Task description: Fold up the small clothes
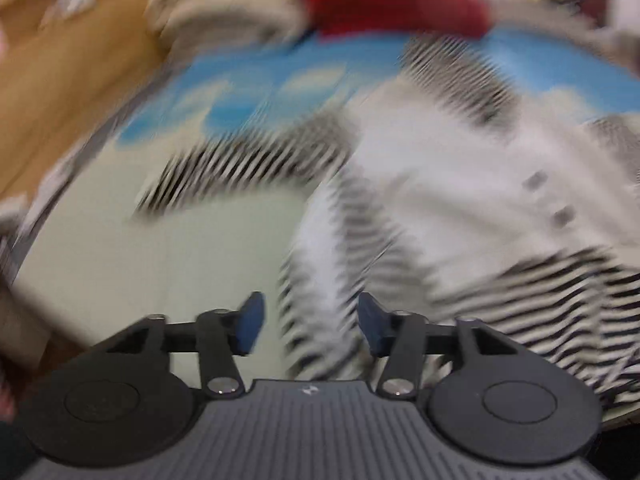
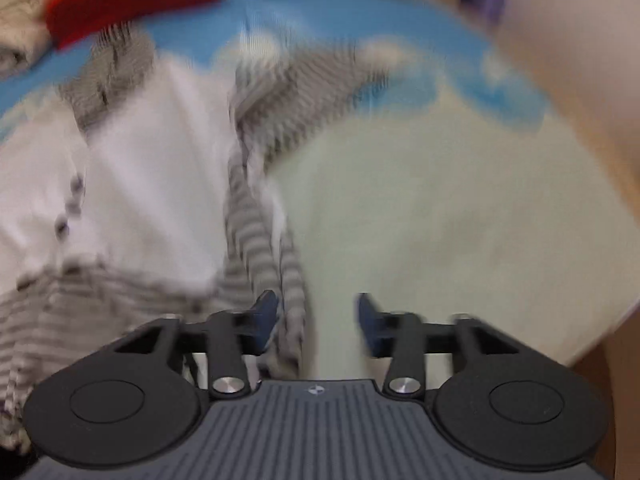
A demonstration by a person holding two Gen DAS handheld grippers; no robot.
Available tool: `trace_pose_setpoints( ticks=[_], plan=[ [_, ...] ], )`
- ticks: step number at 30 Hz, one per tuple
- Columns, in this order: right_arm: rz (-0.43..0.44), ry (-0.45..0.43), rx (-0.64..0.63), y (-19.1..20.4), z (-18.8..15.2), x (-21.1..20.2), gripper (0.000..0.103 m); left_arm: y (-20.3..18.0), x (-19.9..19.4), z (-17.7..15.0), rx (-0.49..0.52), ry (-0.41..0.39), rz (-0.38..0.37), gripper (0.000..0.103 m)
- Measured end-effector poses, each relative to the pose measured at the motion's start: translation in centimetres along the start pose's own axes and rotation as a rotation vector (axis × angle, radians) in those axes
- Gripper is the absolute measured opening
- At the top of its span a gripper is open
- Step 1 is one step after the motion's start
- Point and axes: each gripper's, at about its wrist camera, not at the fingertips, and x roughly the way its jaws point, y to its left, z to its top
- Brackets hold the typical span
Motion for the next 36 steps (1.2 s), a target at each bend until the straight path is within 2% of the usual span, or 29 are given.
trace_pose_setpoints(
  ticks=[1, 3, 5, 6, 8, 10, 11, 13, 16, 18, 20, 23, 25, 27, 29, 31, 32, 33, 35, 36],
  plan=[
    [0.038, -0.049, -0.004, 0.4, 0.4, -0.7, 0.051, -0.8, -0.1, 0.2, 0.01, -0.03, -0.055, 0.061],
    [0.162, -0.094, -0.026, 1.8, 0.9, -1.5, 0.052, -1.9, 1.1, 0.2, 0.008, 0.006, -0.149, 0.061],
    [0.269, -0.047, -0.085, 3.8, 0.7, -0.8, 0.054, -2.7, 3.6, -0.7, -0.009, 0.126, -0.208, 0.061],
    [0.295, 0.01, -0.127, 5.0, 0.5, 0.0, 0.054, -3.0, 5.0, -1.4, -0.01, 0.204, -0.213, 0.061],
    [0.254, 0.173, -0.235, 6.9, -0.5, 2.2, 0.054, -3.3, 7.5, -3.2, 0.012, 0.363, -0.15, 0.06],
    [0.164, 0.287, -0.266, 7.4, -1.6, 3.9, 0.053, -2.3, 7.1, -2.5, -0.042, 0.348, -0.16, 0.06],
    [0.164, 0.301, -0.237, 7.0, -1.5, 3.9, 0.053, -1.9, 6.3, -1.7, -0.067, 0.306, -0.172, 0.06],
    [0.193, 0.254, -0.178, 6.7, 0.0, 2.7, 0.053, -1.0, 4.6, 1.0, -0.085, 0.187, -0.173, 0.063],
    [0.225, 0.083, -0.165, 7.0, 2.5, -0.2, 0.053, 0.6, 3.6, 5.2, -0.151, 0.058, -0.173, 0.067],
    [0.241, -0.006, -0.166, 7.5, 4.0, -1.8, 0.053, 1.5, 4.0, 8.9, -0.211, 0.005, -0.162, 0.067],
    [0.253, -0.051, -0.159, 7.2, 5.3, -2.1, 0.053, 3.1, 5.7, 12.4, -0.272, -0.033, -0.139, 0.066],
    [0.279, -0.166, -0.102, 8.2, 8.9, -3.9, 0.053, 5.7, 8.6, 16.6, -0.324, -0.069, -0.05, 0.063],
    [0.301, -0.245, -0.065, 8.9, 11.7, -5.1, 0.053, 7.9, 11.1, 18.6, -0.38, -0.069, 0.01, 0.052],
    [0.334, -0.321, -0.032, 10.4, 14.5, -5.8, 0.053, 10.2, 13.6, 20.0, -0.448, -0.059, 0.047, 0.049],
    [0.367, -0.388, -0.017, 11.9, 17.2, -5.8, 0.05, 12.5, 16.4, 20.4, -0.5, -0.036, 0.062, 0.042],
    [0.373, -0.451, -0.021, 13.2, 18.8, -5.4, 0.048, 14.2, 18.7, 20.3, -0.563, 0.029, 0.057, 0.027],
    [0.371, -0.474, -0.029, 13.8, 19.2, -4.9, 0.046, 14.8, 19.4, 20.0, -0.582, 0.04, 0.068, 0.027],
    [0.368, -0.489, -0.035, 14.4, 19.4, -4.3, 0.044, 15.1, 20.0, 19.9, -0.583, 0.043, 0.089, 0.027],
    [0.375, -0.486, -0.04, 14.9, 18.9, -2.2, 0.034, 15.4, 21.7, 19.7, -0.583, 0.075, 0.115, 0.027],
    [0.366, -0.436, -0.04, 15.3, 18.7, -0.9, 0.029, 15.6, 22.2, 19.3, -0.599, 0.087, 0.105, 0.028]
  ],
)
